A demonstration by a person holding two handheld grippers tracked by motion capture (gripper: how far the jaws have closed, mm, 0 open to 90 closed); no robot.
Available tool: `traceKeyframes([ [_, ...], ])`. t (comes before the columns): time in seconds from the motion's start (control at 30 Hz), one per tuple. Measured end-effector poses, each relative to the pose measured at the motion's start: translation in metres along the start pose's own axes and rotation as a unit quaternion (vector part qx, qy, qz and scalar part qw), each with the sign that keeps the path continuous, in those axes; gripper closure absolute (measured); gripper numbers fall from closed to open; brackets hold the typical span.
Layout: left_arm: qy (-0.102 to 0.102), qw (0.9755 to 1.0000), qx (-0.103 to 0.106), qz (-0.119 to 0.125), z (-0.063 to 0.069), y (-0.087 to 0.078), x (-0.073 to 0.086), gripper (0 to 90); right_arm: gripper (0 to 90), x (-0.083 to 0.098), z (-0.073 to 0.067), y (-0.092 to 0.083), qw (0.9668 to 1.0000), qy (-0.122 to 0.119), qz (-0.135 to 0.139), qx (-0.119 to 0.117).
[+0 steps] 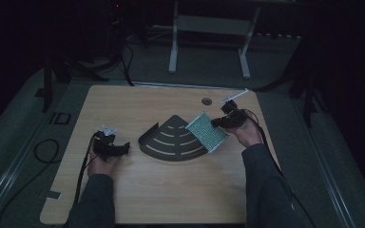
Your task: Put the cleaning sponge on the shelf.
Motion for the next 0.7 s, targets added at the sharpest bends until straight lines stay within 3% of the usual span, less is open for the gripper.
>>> traceKeyframes([
  [0.4,-0.001,1.0,0.0,0.001,0.0,0.0,0.0,14.3,88.1,-0.01,-0.001,0.01,0.9998,-0.009,0.013,-0.011],
  [0.7,0.0,1.0,0.0,0.0,0.0,0.0,0.0,14.3,88.1,-0.019,-0.004,0.02,0.9998,-0.015,0.007,-0.013],
])
Point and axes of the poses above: each handheld gripper's, and its own axes: y roughly forward along the jaws, x roughly out of its underside, z roughly to its right, the point moved 3 cm from there along y, roughly forward along the jaws, and after that the axes turned 6 degrees about -y, right-handed, at the moved point
